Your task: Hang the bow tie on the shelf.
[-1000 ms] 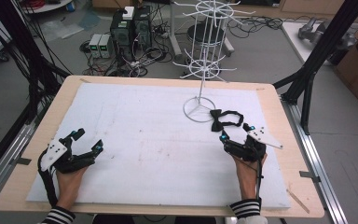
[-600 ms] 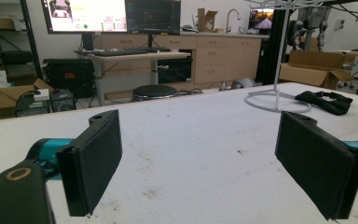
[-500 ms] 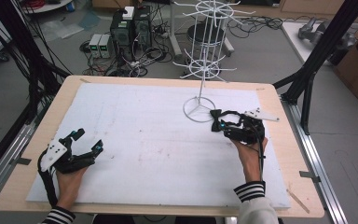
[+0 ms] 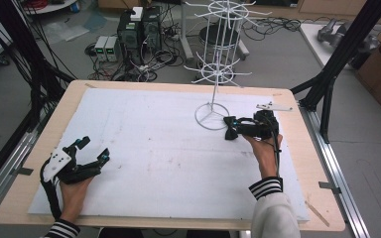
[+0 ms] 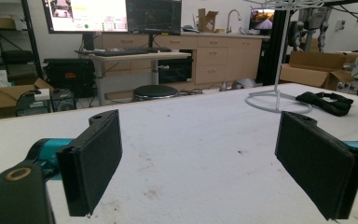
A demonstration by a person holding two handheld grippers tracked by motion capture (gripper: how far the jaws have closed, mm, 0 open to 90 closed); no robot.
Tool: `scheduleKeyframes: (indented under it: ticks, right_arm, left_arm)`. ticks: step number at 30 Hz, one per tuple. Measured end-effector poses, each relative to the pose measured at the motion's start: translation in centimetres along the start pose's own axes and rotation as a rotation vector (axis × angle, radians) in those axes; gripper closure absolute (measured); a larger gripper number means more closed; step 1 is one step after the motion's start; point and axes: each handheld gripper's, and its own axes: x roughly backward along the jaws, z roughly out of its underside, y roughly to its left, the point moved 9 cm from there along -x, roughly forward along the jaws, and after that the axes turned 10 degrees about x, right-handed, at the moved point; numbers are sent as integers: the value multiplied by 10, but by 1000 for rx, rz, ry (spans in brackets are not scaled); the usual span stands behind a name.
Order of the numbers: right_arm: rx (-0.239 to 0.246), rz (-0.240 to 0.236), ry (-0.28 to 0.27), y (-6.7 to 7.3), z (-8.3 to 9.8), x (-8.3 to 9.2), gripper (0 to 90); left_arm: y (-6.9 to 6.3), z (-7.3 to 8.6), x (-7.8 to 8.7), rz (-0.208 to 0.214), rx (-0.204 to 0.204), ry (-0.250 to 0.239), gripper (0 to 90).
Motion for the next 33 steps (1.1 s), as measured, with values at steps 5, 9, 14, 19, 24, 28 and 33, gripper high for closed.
scheduleKeyframes:
  ticks: [5,9,14,19,24,28,33]
  right_arm:
    - [8,-4,46,-1,-2,-8,110]
    - [-12,-21,77,-2,-3,-16,113]
    - [-79,-55,127,-5,7,-25,150]
    - [-106,-56,190,-7,17,-32,150]
    - [-149,-63,220,-9,24,-37,171]
    - [-143,-73,254,-6,28,-40,227]
    - [-139,-70,305,-3,35,-44,278]
  left_arm:
    - [0,0,0,0,-1,-1,151]
    - [0,0,0,0,-1,0,151]
    - [0,0,0,-1,1,-1,151]
    - [0,0,0,-2,4,-2,151]
    - [0,0,0,-2,3,-1,151]
    - [0,0,0,-3,4,-1,151]
    - [0,0,0,-3,4,-1,151]
